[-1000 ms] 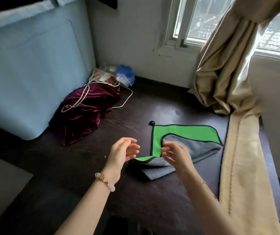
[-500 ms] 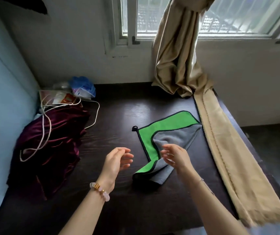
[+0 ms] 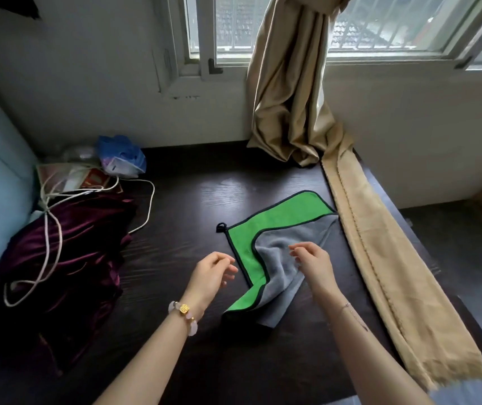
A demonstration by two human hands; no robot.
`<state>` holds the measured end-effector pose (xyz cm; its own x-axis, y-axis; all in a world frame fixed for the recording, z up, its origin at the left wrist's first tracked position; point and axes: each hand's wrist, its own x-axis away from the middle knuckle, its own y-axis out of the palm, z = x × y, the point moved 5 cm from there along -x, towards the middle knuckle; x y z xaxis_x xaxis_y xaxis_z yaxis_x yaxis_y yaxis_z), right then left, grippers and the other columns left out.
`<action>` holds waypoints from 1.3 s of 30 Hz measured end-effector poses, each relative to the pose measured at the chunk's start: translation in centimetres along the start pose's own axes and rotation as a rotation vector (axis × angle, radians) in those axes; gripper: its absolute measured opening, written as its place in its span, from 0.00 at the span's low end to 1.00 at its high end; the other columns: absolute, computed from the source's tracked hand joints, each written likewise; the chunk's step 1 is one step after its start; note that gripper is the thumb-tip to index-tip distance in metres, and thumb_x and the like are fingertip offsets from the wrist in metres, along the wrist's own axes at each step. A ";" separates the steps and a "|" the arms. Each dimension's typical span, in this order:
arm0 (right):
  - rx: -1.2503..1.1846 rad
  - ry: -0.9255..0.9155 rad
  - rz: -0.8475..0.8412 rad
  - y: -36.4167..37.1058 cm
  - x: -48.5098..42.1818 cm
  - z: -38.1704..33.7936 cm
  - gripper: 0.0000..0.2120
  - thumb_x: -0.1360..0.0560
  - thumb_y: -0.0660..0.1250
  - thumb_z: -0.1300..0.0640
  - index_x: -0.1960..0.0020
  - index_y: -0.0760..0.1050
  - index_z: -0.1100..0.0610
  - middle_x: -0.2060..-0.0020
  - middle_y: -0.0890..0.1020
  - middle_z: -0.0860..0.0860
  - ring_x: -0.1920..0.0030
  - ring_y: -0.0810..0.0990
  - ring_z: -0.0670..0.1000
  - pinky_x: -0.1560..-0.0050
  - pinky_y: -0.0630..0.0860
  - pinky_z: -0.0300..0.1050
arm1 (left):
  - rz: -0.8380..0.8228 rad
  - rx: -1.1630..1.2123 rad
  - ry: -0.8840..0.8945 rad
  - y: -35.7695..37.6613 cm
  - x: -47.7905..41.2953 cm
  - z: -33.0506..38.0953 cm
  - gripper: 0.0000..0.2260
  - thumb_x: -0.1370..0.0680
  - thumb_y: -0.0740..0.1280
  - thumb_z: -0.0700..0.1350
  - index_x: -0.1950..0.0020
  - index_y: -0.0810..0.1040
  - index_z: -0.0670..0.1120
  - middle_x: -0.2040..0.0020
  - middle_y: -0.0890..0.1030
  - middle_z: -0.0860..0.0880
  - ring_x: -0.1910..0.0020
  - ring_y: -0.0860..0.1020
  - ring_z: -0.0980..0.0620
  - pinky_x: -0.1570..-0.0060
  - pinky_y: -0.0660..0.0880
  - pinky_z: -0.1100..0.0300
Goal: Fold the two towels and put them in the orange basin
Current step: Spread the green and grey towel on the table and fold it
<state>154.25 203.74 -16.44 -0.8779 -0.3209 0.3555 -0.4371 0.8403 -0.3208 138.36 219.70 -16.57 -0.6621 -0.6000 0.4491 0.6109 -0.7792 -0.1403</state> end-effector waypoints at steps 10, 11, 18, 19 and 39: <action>0.668 -0.270 -0.101 1.1 -5.3 0.2 0.26 0.27 0.67 0.58 0.30 0.67 0.56 0.32 0.69 0.51 0.32 0.66 0.53 0.33 0.63 0.44 | 0.012 -0.921 0.281 4.9 -5.9 1.7 0.26 0.25 0.63 0.56 0.28 0.63 0.50 0.29 0.66 0.53 0.29 0.63 0.53 0.32 0.60 0.56; 0.683 -0.257 -0.108 1.1 -5.6 0.6 0.27 0.27 0.67 0.57 0.29 0.66 0.55 0.32 0.69 0.51 0.32 0.66 0.53 0.34 0.64 0.45 | 0.014 -0.953 0.278 5.3 -6.3 1.4 0.28 0.25 0.63 0.57 0.27 0.61 0.50 0.28 0.64 0.52 0.28 0.61 0.52 0.30 0.58 0.56; 0.838 -0.258 -0.119 1.3 -6.5 2.3 0.25 0.26 0.67 0.52 0.31 0.68 0.52 0.33 0.71 0.48 0.32 0.66 0.50 0.36 0.67 0.48 | 0.014 -1.136 0.226 6.7 -7.6 -0.5 0.35 0.26 0.60 0.64 0.25 0.55 0.50 0.25 0.58 0.51 0.26 0.54 0.52 0.27 0.50 0.51; 0.858 -0.268 -0.115 1.3 -6.5 2.3 0.24 0.26 0.67 0.52 0.31 0.68 0.51 0.33 0.71 0.47 0.32 0.65 0.50 0.36 0.67 0.48 | 0.013 -1.148 0.212 6.7 -7.6 -0.7 0.36 0.26 0.60 0.64 0.24 0.54 0.50 0.25 0.57 0.51 0.25 0.53 0.52 0.27 0.49 0.49; 0.865 -0.246 -0.186 7.4 -2.2 2.1 0.24 0.25 0.62 0.53 0.29 0.66 0.51 0.32 0.67 0.48 0.32 0.64 0.52 0.35 0.64 0.47 | -0.094 -1.338 0.226 -0.3 -6.6 -3.2 0.35 0.24 0.59 0.61 0.23 0.48 0.49 0.23 0.49 0.55 0.24 0.47 0.55 0.28 0.50 0.43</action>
<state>152.57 209.78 -21.42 -0.7524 -0.5853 0.3022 -0.4827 0.1779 -0.8575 141.22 223.31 -22.34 -0.8124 -0.4509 0.3696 -0.2399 -0.3192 -0.9168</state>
